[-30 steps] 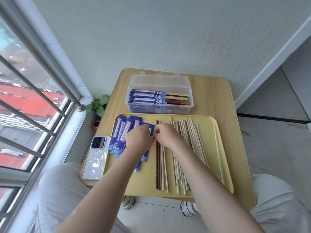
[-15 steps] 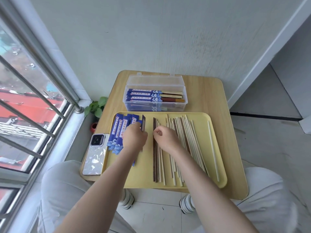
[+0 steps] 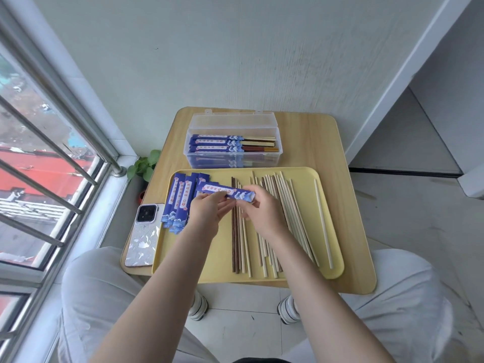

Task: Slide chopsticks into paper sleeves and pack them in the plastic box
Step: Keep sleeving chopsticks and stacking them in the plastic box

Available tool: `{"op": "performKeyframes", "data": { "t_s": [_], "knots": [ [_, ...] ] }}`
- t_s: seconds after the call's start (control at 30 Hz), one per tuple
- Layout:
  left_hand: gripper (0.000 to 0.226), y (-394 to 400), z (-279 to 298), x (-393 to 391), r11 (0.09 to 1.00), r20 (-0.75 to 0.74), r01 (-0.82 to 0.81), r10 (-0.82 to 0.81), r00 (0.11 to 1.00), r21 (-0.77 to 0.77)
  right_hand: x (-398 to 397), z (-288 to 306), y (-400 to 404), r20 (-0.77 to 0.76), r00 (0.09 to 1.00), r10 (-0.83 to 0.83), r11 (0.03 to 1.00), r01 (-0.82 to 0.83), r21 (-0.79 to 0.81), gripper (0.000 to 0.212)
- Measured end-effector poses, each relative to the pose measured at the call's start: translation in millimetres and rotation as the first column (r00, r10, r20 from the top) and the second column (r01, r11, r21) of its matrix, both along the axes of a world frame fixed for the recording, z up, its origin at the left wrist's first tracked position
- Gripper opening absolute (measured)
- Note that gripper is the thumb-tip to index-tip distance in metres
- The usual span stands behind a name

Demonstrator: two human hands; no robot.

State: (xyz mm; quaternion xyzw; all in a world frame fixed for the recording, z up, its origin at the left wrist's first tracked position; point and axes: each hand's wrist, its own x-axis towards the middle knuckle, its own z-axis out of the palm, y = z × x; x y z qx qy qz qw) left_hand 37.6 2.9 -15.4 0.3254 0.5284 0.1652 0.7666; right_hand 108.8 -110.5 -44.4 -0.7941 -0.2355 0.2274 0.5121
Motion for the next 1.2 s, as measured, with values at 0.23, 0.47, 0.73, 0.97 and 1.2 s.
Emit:
{"op": "performKeyframes", "data": {
  "t_s": [0.23, 0.47, 0.73, 0.97, 1.2],
  "knots": [
    [0.029, -13.1, -13.2, -4.3, 0.397, -0.578, 0.555, -0.074, 0.813, 0.731, 21.0, 2.3, -17.4, -0.006, 1.000, 0.001, 0.998, -0.001, -0.066, 0.019],
    [0.019, -25.0, -4.3, 17.8, -0.148, -0.723, 0.736, -0.386, 0.572, 0.661, 38.9, 6.3, -33.3, -0.159, 0.985, 0.066, 0.996, -0.074, -0.048, 0.003],
    [0.015, -25.8, -18.1, 16.4, 0.325, -0.559, 0.732, -0.485, 0.672, 0.598, 49.0, 6.6, -55.1, 0.373, 0.882, -0.287, 0.813, 0.430, -0.392, 0.024],
    [0.013, -35.1, -33.5, 12.4, 0.483, -0.492, 0.786, -0.613, 0.618, 0.385, 52.7, -7.5, -65.1, 0.408, 0.902, -0.143, 0.543, 0.416, -0.729, 0.033],
    [0.016, -36.6, -44.7, 6.4, 0.372, -0.647, 0.838, -0.533, 0.545, 0.399, 53.9, -9.2, -61.5, 0.277, 0.936, -0.218, 0.691, 0.348, -0.634, 0.021]
  ]
}}
